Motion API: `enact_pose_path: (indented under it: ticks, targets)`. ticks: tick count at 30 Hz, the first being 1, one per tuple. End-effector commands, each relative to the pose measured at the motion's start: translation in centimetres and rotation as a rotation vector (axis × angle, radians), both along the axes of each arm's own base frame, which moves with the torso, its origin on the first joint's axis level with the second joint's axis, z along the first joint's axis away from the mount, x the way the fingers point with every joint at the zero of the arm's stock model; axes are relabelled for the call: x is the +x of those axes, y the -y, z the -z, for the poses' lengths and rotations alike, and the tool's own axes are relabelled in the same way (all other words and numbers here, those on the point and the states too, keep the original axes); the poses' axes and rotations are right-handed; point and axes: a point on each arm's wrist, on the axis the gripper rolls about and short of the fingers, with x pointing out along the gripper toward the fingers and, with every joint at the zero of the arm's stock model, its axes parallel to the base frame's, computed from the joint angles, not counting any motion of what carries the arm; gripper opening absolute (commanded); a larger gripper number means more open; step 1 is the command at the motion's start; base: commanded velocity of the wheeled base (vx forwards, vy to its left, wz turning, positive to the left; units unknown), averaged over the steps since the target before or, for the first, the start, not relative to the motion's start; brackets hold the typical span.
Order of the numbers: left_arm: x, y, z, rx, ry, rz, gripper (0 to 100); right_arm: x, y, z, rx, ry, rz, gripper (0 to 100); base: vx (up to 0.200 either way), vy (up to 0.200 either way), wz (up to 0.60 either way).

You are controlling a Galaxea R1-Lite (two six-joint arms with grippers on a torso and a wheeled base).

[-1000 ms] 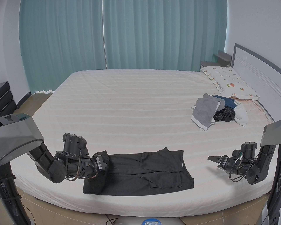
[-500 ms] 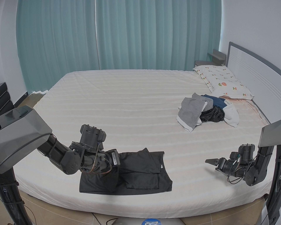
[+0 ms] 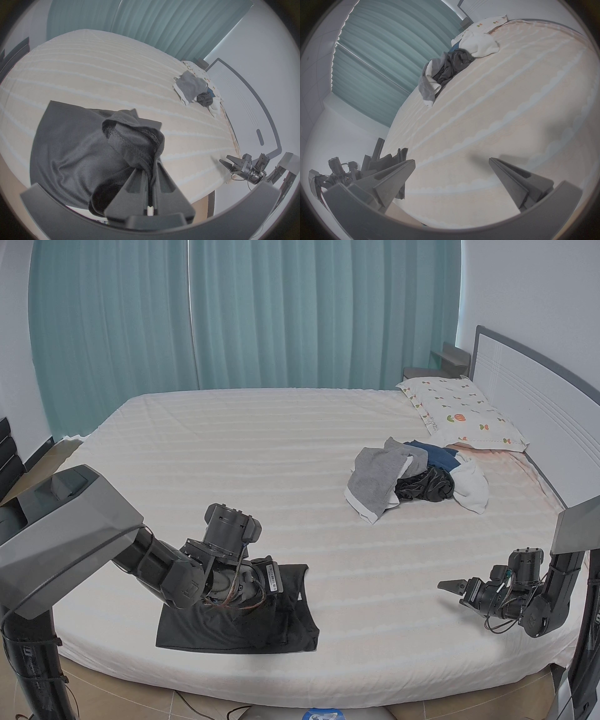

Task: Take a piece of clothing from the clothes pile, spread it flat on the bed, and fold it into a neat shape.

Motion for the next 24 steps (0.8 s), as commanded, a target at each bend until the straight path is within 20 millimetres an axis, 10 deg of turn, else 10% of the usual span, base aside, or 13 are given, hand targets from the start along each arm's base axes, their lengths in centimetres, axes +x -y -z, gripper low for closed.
enact_pose_path:
  ticks: [1,7,8,24]
  targets:
    - [0.4,0.6,1.1,0.011,-0.016,0.004,0,0.0,0.0,0.0,0.000,-0.001,-0.001,100,0.000,0.000,0.00]
    - [1.1,0.9,1.9,0.017,-0.019,-0.044,0,0.0,0.0,0.1,0.001,-0.004,0.000,100,0.000,0.000,0.00]
    - [1.1,0.9,1.9,0.017,-0.019,-0.044,100,0.0,0.0,0.1,0.001,-0.004,0.000,100,0.000,0.000,0.00]
    - [0.8,-0.8,-0.6,-0.115,-0.037,-0.200,100,-0.1,0.0,0.1,0.000,-0.006,-0.001,100,0.000,0.000,0.00]
